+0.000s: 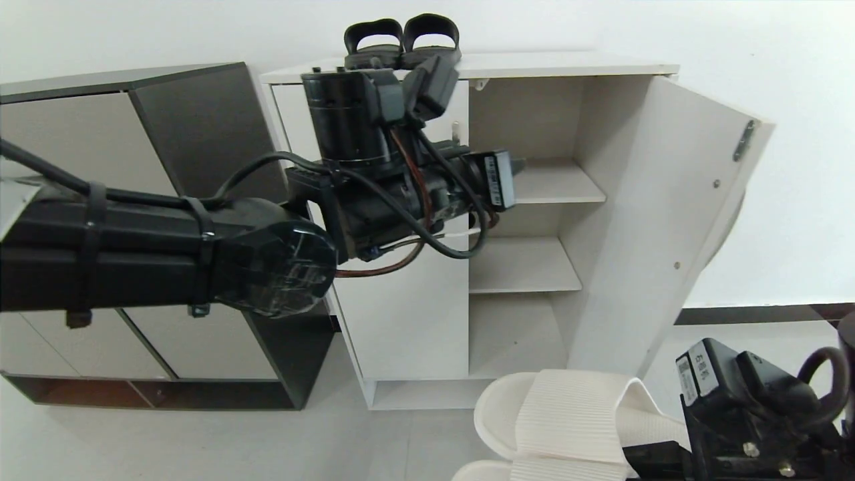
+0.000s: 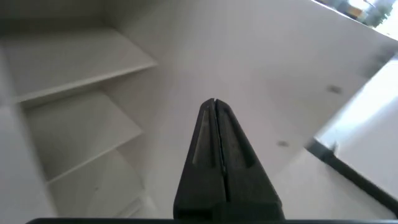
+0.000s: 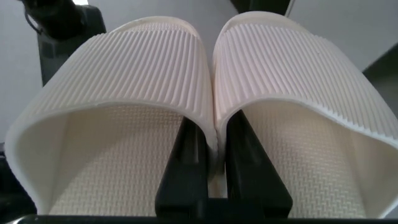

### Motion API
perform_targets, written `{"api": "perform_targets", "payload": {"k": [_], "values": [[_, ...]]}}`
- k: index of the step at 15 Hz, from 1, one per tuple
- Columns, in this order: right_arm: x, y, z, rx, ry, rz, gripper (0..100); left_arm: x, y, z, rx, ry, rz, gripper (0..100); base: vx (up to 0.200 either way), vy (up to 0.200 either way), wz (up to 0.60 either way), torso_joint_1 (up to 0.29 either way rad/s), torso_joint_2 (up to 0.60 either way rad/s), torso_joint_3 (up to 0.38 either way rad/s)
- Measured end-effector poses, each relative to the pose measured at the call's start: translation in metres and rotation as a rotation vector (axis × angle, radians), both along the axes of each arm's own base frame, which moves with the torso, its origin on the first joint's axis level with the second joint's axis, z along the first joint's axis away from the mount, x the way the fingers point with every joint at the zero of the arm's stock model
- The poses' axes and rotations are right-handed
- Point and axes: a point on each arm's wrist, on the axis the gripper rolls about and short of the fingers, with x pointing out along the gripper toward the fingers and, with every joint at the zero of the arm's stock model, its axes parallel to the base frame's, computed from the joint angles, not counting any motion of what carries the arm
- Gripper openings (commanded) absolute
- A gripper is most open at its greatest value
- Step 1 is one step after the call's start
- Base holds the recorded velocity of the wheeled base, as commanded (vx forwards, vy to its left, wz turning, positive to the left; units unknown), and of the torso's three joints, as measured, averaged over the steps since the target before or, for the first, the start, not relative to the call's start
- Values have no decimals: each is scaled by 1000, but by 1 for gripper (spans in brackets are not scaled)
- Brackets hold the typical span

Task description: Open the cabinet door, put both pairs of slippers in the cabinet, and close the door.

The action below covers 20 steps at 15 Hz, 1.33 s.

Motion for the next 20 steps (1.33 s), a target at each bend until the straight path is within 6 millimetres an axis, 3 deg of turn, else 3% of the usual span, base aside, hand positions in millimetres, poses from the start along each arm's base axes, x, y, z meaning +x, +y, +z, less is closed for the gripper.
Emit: {"api": "perform_targets", "payload": {"k": [3,5,10,13,15,17,20], "values": [[15,5,10,83,54,-87,0,-11,42,3,-16,24,118,0,0,0,0,0,0,0],[30,12,16,131,59,-231,0,-33,72,-8,24,54,224,0,0,0,0,0,0,0],[75,38,24,174,24,-680,0,-122,156,-17,114,108,677,0,0,0,0,0,0,0],[98,42,22,169,7,-795,0,-181,219,-26,132,110,952,0,0,0,0,0,0,0],[103,44,18,155,12,-804,0,-223,246,-53,145,108,1140,0,0,0,0,0,0,0],[104,44,14,140,16,-806,0,-259,255,-90,160,99,1245,0,0,0,0,0,0,0],[103,46,9,124,21,-801,0,-287,256,-153,201,126,1308,0,0,0,0,0,0,0]]}}
